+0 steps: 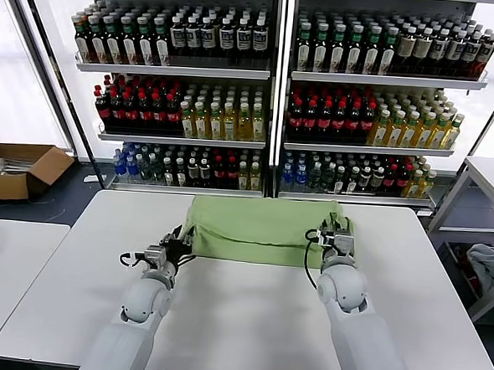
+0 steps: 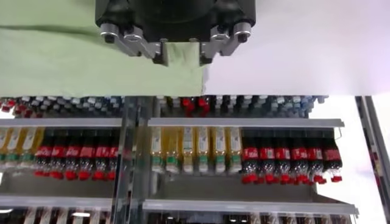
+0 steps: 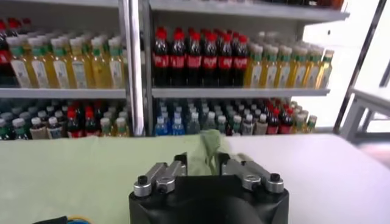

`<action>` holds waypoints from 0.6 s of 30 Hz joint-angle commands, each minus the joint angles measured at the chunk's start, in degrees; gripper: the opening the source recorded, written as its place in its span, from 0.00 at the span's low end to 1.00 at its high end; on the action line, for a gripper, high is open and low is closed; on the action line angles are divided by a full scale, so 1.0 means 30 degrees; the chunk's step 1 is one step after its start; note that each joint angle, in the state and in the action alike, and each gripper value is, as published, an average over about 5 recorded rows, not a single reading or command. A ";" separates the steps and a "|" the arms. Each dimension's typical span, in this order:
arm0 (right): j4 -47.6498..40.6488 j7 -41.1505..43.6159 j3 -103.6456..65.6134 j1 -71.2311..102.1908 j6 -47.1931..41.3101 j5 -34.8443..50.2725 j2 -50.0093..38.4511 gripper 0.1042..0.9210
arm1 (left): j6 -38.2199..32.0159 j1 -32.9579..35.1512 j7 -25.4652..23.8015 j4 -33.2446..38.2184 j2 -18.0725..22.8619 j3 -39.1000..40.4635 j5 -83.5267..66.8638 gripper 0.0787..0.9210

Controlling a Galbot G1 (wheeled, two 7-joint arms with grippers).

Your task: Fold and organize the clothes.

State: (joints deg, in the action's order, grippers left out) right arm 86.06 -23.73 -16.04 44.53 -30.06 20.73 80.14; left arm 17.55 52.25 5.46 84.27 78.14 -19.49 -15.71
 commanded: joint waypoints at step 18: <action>0.6155 -0.1338 -0.1358 0.4554 -0.1019 0.0684 -0.1270 0.88 | 0.1764 0.2326 0.0164 0.3813 -0.0624 -0.0436 0.0291 0.88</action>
State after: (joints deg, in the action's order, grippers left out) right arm 97.16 -26.96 -19.10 52.38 -32.60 22.50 78.35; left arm 21.69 56.60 5.89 91.09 76.49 -20.75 -15.08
